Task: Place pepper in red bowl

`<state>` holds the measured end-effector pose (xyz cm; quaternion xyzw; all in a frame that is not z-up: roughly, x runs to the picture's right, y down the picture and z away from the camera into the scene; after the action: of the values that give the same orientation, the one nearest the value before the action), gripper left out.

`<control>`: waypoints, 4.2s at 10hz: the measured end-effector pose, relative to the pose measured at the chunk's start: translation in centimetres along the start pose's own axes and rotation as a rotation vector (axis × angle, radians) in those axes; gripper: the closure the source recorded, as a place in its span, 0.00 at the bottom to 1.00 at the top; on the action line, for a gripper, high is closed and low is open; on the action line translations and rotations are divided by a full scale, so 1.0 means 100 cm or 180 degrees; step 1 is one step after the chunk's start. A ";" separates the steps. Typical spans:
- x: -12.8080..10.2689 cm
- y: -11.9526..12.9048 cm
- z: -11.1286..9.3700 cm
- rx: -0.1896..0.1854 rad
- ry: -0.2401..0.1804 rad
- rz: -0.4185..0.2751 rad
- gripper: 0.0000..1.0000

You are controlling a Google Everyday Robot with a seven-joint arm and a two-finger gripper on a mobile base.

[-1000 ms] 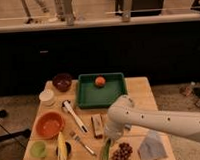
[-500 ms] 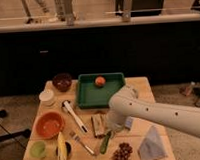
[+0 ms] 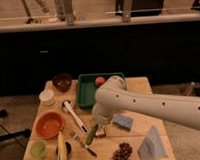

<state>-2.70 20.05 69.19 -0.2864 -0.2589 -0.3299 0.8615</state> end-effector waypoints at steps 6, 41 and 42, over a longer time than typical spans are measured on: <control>0.000 0.000 0.001 0.0001 -0.0007 0.0008 1.00; -0.054 -0.242 0.111 -0.0053 -0.0206 -0.0811 0.53; -0.054 -0.242 0.111 -0.0055 -0.0208 -0.0810 0.44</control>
<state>-26.41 14.74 81.38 -0.2692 -0.3182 -0.4293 0.8013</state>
